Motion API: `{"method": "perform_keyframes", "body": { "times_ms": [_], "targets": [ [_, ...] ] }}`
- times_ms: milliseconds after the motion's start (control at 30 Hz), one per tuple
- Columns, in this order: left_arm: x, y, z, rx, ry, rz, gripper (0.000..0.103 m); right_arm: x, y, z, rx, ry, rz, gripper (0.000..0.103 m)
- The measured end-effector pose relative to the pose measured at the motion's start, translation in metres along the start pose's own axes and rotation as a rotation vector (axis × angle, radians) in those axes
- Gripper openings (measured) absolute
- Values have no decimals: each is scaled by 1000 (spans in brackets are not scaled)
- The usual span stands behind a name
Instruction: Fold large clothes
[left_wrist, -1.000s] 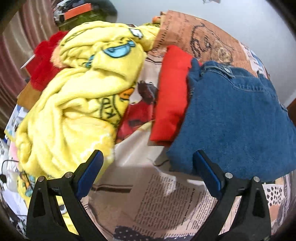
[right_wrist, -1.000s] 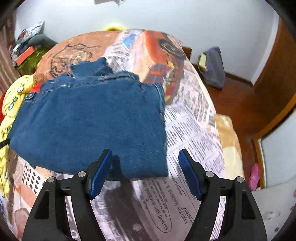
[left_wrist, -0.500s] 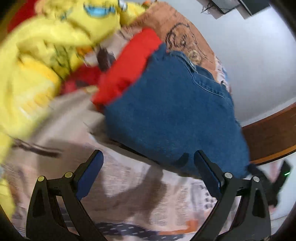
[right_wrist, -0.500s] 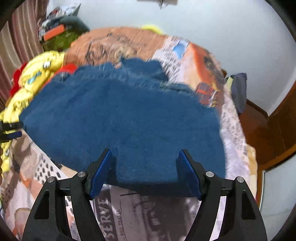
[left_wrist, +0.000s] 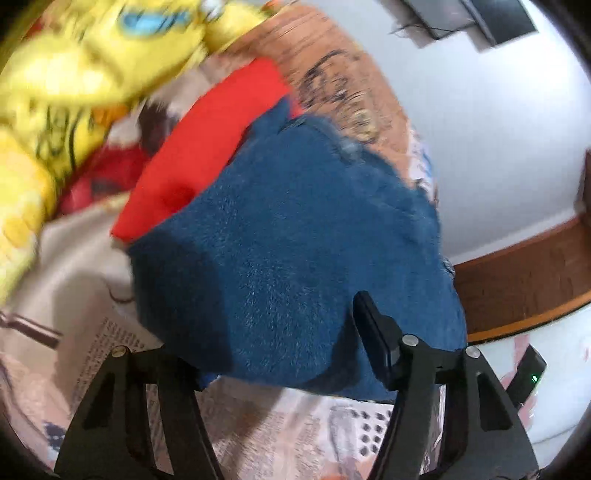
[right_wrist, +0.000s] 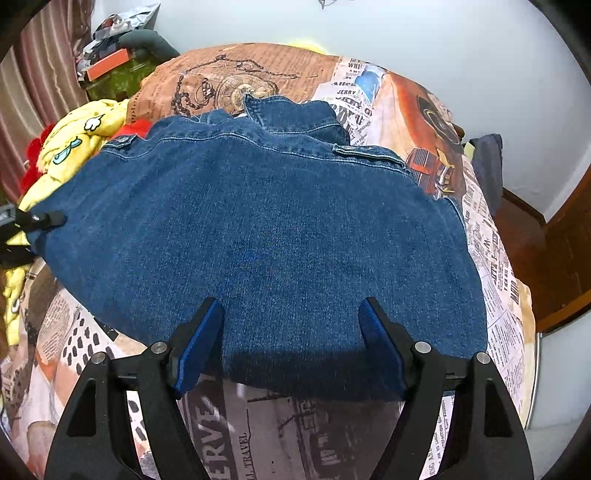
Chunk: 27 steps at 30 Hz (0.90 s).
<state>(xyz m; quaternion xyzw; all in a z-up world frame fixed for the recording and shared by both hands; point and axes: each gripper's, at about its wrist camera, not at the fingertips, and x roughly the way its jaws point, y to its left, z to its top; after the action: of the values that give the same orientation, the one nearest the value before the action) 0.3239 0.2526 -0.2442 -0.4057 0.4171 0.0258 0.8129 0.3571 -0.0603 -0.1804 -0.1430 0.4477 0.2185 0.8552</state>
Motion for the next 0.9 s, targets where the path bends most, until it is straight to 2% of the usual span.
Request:
{"method": "perform_keyframes", "body": {
  "times_ms": [133,200,300,400,433,467,533,667,800,900],
  "targets": [
    [-24,-32,8,68,-69,-48,63,0,2,1,1,-2,-6,75],
    [-27,-34,11,88,-94,-55,63,0,1,1,4,-2,-3,75],
    [-5,-22,13,39,-96,-15,63,0,1,0,7,-4,-1,75],
    [19,6,14,-55,-72,4,63,-1,1,0,8,0,-1,75],
    [27,12,15,-65,-72,12,57,-1,1,1,8,4,0,75],
    [33,14,17,-67,-74,35,47,-1,1,1,9,7,1,75],
    [41,13,23,-52,-69,73,38,-2,0,3,13,22,7,75],
    [18,-21,31,34,-162,141,23,-7,-1,12,47,44,32,75],
    [-18,-64,47,83,-269,104,17,-20,9,32,74,9,76,75],
    [-48,-111,55,205,-365,81,17,-25,31,46,50,-19,116,75]
  ]
}}
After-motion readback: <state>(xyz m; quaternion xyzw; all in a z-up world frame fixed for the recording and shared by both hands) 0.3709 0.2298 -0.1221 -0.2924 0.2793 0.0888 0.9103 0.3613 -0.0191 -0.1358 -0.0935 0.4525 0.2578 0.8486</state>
